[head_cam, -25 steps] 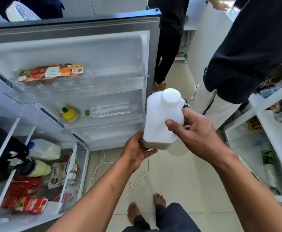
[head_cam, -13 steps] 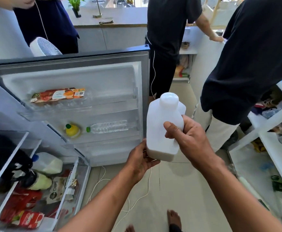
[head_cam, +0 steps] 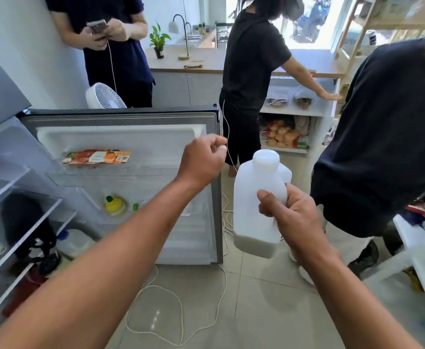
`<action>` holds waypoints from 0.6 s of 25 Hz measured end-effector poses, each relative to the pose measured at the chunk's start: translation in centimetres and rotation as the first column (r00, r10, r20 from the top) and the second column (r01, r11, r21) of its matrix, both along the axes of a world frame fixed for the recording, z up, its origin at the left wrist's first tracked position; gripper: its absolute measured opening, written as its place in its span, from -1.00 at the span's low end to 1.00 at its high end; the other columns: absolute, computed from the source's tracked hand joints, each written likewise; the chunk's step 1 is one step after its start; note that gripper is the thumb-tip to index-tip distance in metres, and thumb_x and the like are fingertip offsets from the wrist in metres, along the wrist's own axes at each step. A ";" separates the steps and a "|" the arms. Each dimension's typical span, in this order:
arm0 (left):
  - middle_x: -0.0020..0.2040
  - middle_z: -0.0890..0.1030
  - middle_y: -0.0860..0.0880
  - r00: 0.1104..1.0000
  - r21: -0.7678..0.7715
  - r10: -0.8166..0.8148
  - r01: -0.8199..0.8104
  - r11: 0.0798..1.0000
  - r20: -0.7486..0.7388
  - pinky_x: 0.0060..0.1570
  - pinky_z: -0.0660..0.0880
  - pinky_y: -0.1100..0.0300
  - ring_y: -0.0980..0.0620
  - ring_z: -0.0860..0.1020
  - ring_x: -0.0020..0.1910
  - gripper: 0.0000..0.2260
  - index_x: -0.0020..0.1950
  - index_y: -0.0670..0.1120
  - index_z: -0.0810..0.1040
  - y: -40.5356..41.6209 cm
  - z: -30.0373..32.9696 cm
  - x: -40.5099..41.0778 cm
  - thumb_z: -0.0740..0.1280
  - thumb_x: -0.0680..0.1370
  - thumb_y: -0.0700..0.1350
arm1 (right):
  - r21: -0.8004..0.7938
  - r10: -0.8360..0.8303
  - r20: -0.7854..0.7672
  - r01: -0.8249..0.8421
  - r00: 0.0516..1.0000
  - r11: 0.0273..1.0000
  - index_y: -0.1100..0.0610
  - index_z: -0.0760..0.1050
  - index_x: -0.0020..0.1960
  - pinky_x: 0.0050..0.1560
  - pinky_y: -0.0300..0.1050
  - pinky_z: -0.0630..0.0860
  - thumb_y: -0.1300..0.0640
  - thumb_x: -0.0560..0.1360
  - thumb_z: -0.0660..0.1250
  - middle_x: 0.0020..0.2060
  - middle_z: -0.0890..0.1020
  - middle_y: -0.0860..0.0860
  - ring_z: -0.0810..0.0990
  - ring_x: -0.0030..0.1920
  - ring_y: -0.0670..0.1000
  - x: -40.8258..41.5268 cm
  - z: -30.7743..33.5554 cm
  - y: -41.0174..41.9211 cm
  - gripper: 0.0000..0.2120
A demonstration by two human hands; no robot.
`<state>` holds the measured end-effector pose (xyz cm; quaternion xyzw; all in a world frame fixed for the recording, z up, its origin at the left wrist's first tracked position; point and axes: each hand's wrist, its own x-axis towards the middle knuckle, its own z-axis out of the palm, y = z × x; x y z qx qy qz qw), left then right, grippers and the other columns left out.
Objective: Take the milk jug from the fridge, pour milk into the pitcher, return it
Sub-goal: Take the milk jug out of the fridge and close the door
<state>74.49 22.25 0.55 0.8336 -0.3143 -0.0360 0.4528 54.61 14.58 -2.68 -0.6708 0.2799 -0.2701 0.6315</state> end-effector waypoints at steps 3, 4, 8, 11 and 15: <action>0.15 0.69 -0.10 0.896 0.030 0.053 -0.074 0.997 0.441 0.21 0.53 0.10 -0.09 0.61 0.17 -0.74 0.20 -0.14 0.67 -4.9 5.3 3.8 0.28 0.57 -0.19 | 0.008 -0.007 0.006 0.007 1.000 1.000 0.23 0.58 -0.10 -0.10 0.03 0.55 0.09 0.56 0.46 -0.34 0.66 -0.03 0.60 -0.26 -0.03 -0.3 0.4 -1.6 -0.80; 0.16 0.66 -0.14 0.865 0.130 0.032 -0.112 0.985 0.501 0.20 0.53 0.06 -0.13 0.57 0.19 -0.74 0.20 -0.17 0.65 -6.2 5.6 4.8 0.27 0.57 -0.19 | 0.010 -0.011 0.010 0.011 1.000 1.000 0.23 0.58 -0.11 -0.10 0.04 0.55 0.09 0.57 0.46 -0.34 0.66 -0.03 0.59 -0.27 -0.03 -0.4 0.6 -2.1 -0.80; 0.20 0.56 -0.17 0.877 0.419 -0.007 -0.222 0.881 0.481 0.11 0.50 -0.01 -0.19 0.50 0.25 -0.77 0.18 -0.21 0.55 -7.3 3.0 5.7 0.24 0.57 -0.19 | 0.030 -0.024 0.030 0.023 0.999 0.999 0.21 0.58 -0.12 -0.12 -0.01 0.54 0.09 0.56 0.46 -0.34 0.65 -0.03 0.58 -0.27 -0.03 -0.5 1.5 -2.7 -0.81; 0.30 0.51 -0.17 0.818 0.394 -0.039 -0.235 0.888 0.574 0.19 0.48 0.01 -0.18 0.46 0.30 -0.67 0.32 -0.22 0.48 -6.2 1.2 5.2 0.25 0.56 -0.21 | 0.040 -0.025 0.028 0.024 0.999 0.999 0.18 0.58 -0.12 -0.12 -0.03 0.55 0.10 0.56 0.46 -0.32 0.65 0.00 0.59 -0.27 -0.03 -0.2 1.9 -2.5 -0.84; 0.23 0.58 -0.20 0.745 0.349 -0.068 -0.228 0.909 0.663 0.15 0.49 0.02 -0.21 0.51 0.19 -0.72 0.25 -0.23 0.52 -4.9 0.9 5.5 0.25 0.55 -0.21 | 0.061 -0.015 0.017 0.014 1.000 0.998 0.21 0.59 -0.10 -0.16 -0.11 0.52 0.12 0.57 0.45 -0.33 0.65 0.00 0.57 -0.32 -0.09 -0.1 1.9 -1.8 -0.84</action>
